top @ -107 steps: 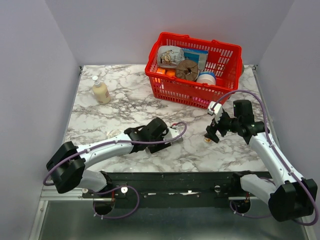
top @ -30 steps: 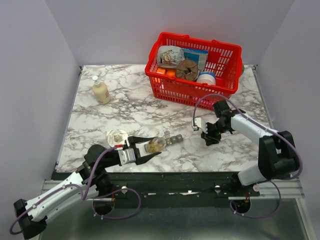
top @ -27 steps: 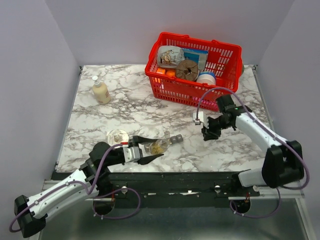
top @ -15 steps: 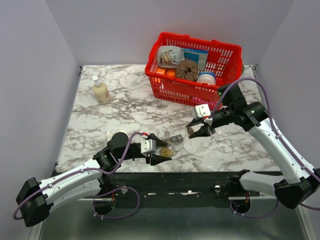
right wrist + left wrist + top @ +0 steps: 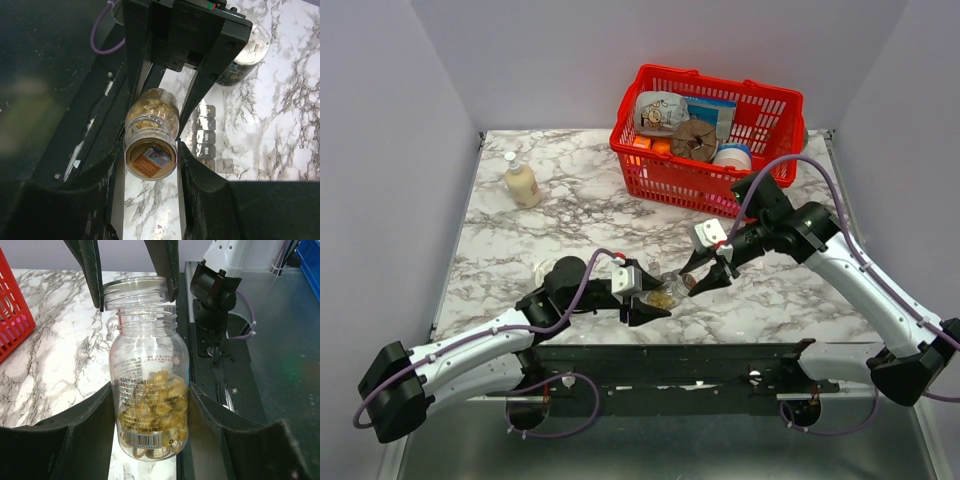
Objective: Sort the pills into containers
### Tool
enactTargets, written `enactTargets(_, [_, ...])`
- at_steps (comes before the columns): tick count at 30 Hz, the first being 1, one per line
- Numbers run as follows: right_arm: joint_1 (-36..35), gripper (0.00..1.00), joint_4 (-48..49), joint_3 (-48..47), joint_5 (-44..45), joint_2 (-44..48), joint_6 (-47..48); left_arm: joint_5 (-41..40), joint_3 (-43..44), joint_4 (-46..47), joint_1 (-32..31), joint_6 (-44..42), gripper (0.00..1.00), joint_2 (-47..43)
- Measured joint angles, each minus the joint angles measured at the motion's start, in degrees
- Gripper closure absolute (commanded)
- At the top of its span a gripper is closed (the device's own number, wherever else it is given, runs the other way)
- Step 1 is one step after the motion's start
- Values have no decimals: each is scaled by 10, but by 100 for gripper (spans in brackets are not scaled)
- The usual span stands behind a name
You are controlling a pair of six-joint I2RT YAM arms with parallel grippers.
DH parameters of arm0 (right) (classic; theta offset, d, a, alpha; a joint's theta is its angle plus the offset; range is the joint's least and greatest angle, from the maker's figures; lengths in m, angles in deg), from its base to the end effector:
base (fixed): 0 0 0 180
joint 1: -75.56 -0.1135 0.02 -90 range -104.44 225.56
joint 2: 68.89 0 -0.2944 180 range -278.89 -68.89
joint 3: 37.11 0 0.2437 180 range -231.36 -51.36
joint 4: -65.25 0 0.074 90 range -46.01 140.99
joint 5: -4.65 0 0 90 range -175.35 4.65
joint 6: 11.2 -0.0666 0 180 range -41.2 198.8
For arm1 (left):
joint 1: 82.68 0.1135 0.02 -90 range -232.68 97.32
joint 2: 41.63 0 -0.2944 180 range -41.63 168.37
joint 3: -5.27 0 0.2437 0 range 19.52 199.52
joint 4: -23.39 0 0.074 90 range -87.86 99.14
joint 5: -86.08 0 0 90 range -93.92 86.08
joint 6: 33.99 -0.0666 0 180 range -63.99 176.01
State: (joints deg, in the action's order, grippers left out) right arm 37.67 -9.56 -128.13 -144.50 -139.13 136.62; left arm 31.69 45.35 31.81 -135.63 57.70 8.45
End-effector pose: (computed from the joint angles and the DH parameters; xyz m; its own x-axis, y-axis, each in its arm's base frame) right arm 0.1321 0.1752 0.3895 0.2632 -0.3451 -0.9009 -0.9203 -0.3701 -0.1271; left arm 0.0891 -0.1823 0.2934 -0.0461 0.0213 -0.9987 0.9986 0.0259 -0.0455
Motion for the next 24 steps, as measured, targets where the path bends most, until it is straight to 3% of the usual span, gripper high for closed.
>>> enactTargets(19, [-30,83,11,-19,12,-23,-22,-19,-3,12,0,56,100,-3])
enactTargets(24, [-34,83,60,-8,31,-22,-83,-63,-2,-11,0,56,100,-19])
